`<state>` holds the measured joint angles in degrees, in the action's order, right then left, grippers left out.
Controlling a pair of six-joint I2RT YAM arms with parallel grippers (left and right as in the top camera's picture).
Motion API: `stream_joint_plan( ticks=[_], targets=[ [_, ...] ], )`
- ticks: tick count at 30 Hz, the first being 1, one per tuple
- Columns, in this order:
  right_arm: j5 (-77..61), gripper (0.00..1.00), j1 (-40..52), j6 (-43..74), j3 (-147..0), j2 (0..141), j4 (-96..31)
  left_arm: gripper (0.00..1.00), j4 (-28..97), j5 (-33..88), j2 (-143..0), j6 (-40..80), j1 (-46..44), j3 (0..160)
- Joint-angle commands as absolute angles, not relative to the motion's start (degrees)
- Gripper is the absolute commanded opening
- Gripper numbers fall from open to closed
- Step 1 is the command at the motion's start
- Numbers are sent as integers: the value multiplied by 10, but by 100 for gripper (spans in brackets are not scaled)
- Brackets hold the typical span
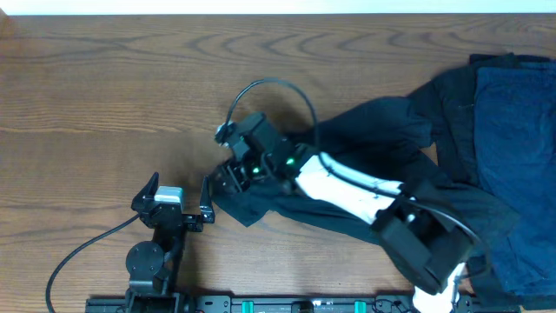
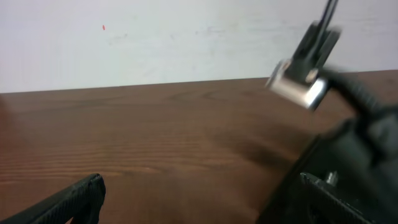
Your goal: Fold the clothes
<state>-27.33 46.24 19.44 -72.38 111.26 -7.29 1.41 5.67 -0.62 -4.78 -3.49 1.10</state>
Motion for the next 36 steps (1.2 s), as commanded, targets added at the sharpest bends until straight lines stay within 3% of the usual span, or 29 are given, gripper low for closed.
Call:
stream_joint_plan(
  ticks=[1,4,7,10,11,15,21,31,36],
  targets=[
    [-260,53,406,179,-741,1044,-115,98,34,70,-2,-53,-37,2],
    [-215,53,341,179,-741,987,-207,98,34,70,-2,-53,-37,2],
    [-177,61,260,164,-741,927,-298,98,34,70,-2,-53,-37,2],
    [-164,81,174,131,-741,874,-365,98,34,70,-2,-53,-37,2],
    [-160,99,141,130,-741,857,-384,98,34,70,-2,-53,-37,2],
    [-158,99,19,130,-741,815,-431,98,33,70,-2,-54,-37,2],
    [-158,99,-83,130,-741,811,-476,98,33,70,-2,-54,-37,2],
    [-158,99,-120,130,-741,812,-483,98,33,86,-7,-45,-37,2],
    [-158,99,-120,130,-741,812,-483,98,7,161,-28,85,-37,7]
  ],
)
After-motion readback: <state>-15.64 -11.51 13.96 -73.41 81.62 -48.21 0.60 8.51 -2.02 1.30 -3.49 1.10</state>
